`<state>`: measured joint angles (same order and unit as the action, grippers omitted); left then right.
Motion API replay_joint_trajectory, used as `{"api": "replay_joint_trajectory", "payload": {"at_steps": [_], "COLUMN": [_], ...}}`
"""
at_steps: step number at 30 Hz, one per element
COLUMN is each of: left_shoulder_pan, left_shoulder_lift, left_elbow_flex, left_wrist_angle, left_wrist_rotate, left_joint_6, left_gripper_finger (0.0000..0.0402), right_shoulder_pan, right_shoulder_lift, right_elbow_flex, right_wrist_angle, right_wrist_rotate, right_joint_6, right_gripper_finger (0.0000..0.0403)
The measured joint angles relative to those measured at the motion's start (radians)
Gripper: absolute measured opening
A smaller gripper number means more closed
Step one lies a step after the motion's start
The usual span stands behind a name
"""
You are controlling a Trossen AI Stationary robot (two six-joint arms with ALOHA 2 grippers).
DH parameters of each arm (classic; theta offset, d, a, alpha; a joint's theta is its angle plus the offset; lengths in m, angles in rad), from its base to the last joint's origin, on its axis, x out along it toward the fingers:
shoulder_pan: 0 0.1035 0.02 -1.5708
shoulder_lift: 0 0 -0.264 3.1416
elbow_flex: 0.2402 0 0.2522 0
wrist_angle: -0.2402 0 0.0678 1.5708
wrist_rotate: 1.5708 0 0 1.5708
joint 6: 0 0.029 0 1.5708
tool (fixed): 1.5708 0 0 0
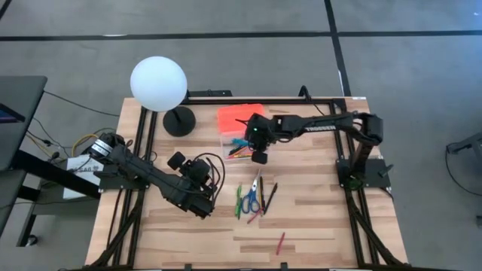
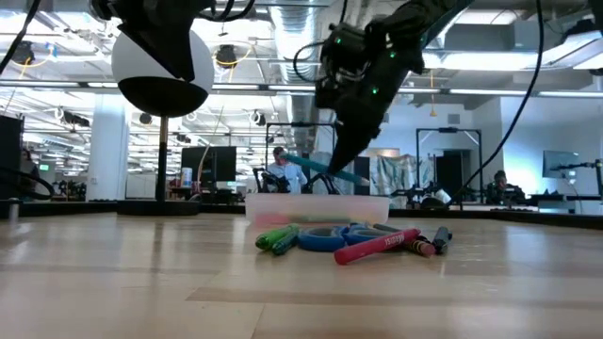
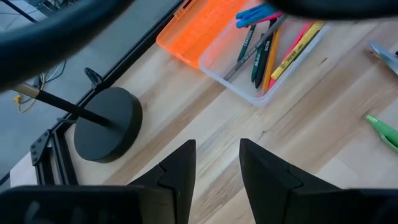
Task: Pick & place school supplies into a supply box
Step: Put the blue pen into the supply box, then put the green pen into the supply box
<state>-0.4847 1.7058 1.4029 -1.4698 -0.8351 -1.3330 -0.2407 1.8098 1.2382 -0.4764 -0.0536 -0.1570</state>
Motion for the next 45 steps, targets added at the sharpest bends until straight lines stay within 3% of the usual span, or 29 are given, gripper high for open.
{"api": "replay_joint_trajectory", "payload": {"at_steps": [5, 17, 23, 29, 37, 45], "left_shoulder_pan": [0.0, 0.0, 0.0, 0.0, 0.003, 0.036], "left_shoulder_lift": [0.0, 0.0, 0.0, 0.0, 0.018, 0.121], "left_elbow_flex": [0.0, 0.0, 0.0, 0.0, 0.0, 0.0], "left_wrist_angle": [-0.009, -0.009, 0.013, 0.194, 0.452, 0.593], "left_wrist_rotate": [-0.001, -0.014, 0.013, 0.07, 0.081, 0.248], "left_joint_6": [0.0, 0.0, -0.027, 0.011, 0.102, 0.095], "left_gripper_finger": [0.0119, 0.0119, 0.0119, 0.0119, 0.0119, 0.0119], "right_shoulder_pan": [-0.006, -0.048, -0.062, -0.014, 0.09, 0.189], "right_shoulder_lift": [0.031, 0.026, -0.01, -0.14, -0.404, -0.677], "right_elbow_flex": [0.006, 0.006, 0.006, 0.003, -0.089, -0.203], "right_wrist_angle": [-0.03, -0.005, -0.03, -0.181, -0.288, -0.292], "right_wrist_rotate": [0.0, -0.004, -0.101, -0.128, -0.126, -0.067], "right_joint_6": [0.013, 0.116, 0.139, 0.074, -0.004, 0.043], "right_gripper_finger": [0.0039, 0.0104, 0.0151, 0.0165, 0.0142, 0.0118]}}
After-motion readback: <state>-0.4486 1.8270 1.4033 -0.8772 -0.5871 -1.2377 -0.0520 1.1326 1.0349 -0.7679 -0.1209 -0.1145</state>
